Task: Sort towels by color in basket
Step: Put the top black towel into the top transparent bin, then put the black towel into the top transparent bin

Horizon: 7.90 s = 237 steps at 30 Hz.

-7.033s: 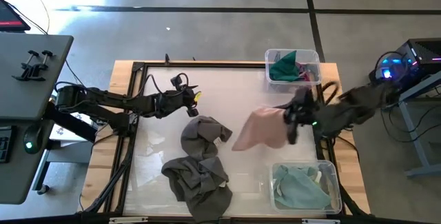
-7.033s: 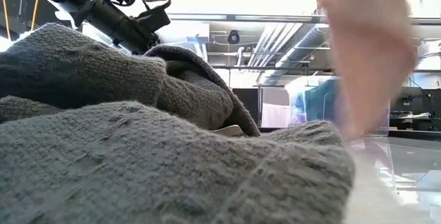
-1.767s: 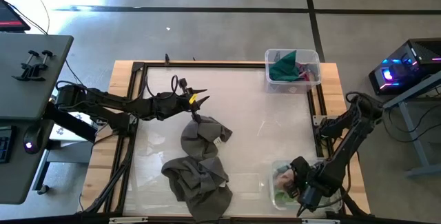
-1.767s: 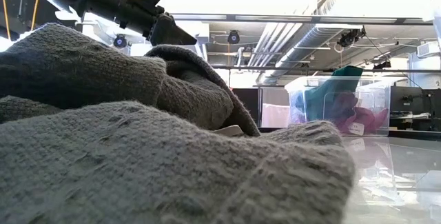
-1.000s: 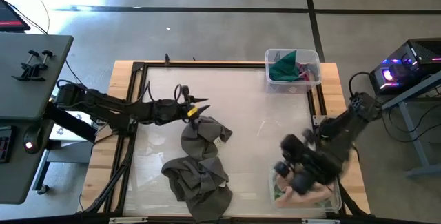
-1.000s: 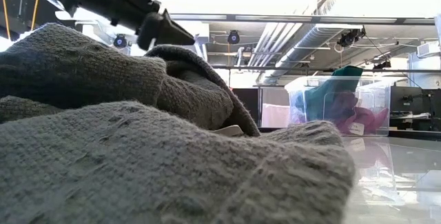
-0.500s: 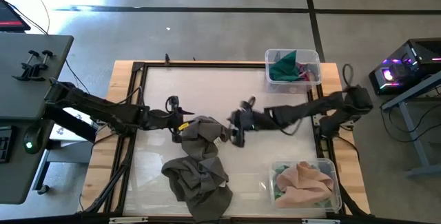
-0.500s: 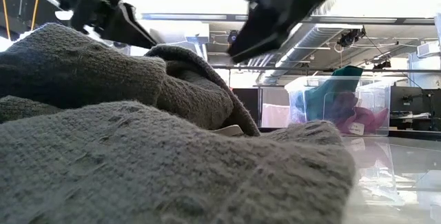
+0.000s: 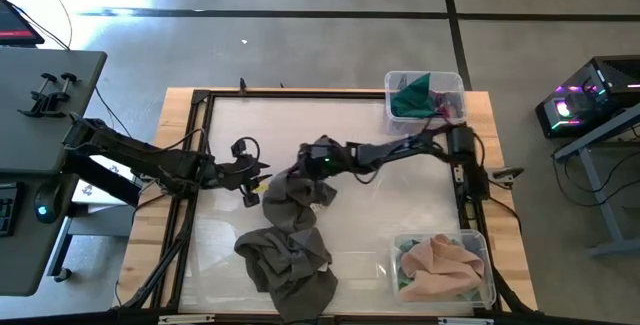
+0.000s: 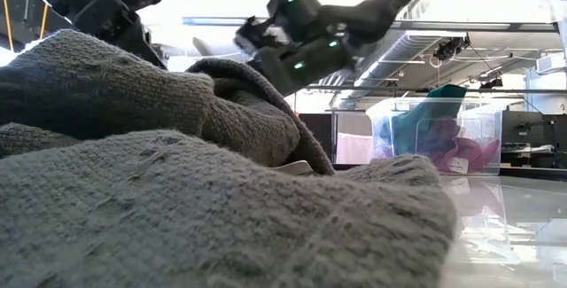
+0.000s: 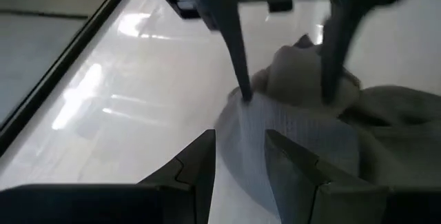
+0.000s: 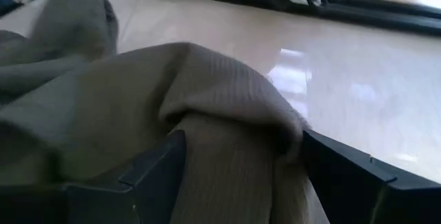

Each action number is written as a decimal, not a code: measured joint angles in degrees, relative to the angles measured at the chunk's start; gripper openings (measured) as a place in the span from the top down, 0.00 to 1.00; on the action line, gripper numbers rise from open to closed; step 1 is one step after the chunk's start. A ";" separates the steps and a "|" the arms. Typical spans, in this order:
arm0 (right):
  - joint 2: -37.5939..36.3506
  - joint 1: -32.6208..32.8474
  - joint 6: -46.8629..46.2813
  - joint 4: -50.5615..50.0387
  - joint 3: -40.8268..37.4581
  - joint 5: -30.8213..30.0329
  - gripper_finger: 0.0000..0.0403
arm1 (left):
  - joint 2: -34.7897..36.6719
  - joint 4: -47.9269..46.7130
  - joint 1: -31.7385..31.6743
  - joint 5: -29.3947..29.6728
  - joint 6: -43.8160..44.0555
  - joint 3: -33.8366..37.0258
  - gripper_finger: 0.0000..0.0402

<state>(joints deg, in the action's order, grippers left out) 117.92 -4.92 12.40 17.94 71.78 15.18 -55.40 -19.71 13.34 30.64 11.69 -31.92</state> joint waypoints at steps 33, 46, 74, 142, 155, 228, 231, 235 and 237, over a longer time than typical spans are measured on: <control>2.90 1.81 -4.25 -42.28 13.59 -20.72 0.95 | 0.00 -1.07 0.00 16.53 1.80 0.86 0.73; -21.42 3.15 -19.62 -35.48 -14.45 -34.38 0.95 | -0.07 0.52 2.73 16.50 3.67 1.29 0.73; -58.91 -24.07 11.47 -62.90 -4.30 -57.39 0.94 | -0.09 10.97 1.71 16.91 -6.37 1.29 0.73; -41.85 -51.46 -8.43 -53.37 -20.81 -21.34 0.99 | -0.11 15.06 -2.89 16.24 -12.01 1.25 0.72; -47.53 -48.64 -8.44 -60.16 -14.43 -25.35 0.99 | -0.11 14.91 -2.89 16.21 -12.35 1.25 0.72; -35.62 -51.70 -20.20 -60.03 -12.90 -32.13 0.97 | -0.09 16.61 -2.89 14.33 -14.54 1.25 0.73; -37.42 -51.70 -18.45 -60.29 -13.06 -32.08 0.95 | -0.11 16.59 -2.87 14.33 -14.90 1.25 0.73; -41.61 -51.72 -16.57 -61.18 -13.04 -32.08 0.85 | -0.11 16.59 -2.89 14.33 -14.96 1.25 0.73; -44.51 -51.72 -15.32 -60.74 -13.04 -32.09 0.78 | -0.11 16.59 -2.89 14.33 -14.96 1.25 0.73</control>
<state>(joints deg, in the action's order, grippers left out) 73.41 -56.64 -2.92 -42.80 58.74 -16.91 -55.51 -3.11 10.46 44.97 -3.27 -30.68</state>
